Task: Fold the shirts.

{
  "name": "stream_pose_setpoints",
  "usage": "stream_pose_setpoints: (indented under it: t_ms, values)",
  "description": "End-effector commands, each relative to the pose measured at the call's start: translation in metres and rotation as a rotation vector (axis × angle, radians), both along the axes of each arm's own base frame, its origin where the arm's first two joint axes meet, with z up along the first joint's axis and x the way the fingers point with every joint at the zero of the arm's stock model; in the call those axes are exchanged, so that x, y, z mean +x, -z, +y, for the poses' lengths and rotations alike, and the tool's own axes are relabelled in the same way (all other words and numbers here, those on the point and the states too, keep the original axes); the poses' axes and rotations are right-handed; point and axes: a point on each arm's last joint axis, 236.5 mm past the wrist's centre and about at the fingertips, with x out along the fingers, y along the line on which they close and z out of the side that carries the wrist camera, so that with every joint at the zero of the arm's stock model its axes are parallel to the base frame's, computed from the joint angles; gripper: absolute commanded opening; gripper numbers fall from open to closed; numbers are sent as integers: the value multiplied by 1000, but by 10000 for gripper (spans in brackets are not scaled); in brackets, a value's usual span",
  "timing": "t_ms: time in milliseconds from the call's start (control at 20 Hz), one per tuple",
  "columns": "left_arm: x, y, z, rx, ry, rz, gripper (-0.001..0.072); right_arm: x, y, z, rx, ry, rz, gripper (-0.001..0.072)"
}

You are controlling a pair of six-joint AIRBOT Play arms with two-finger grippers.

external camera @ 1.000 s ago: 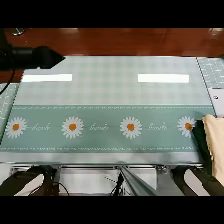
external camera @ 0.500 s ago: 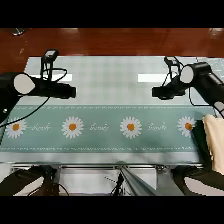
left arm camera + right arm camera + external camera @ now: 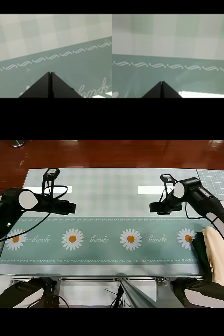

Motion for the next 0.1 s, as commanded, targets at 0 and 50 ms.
stream_pose_setpoints:
  t_ms: [0, 50]
  values:
    - [0, 2, 1, 3, -2, 5, 34, 0, 1, 0, -2, 1, 3, 22]
    - [0, 2, 1, 4, -2, 6, 34, 0, 1, 0, -2, 1, 3, 22]
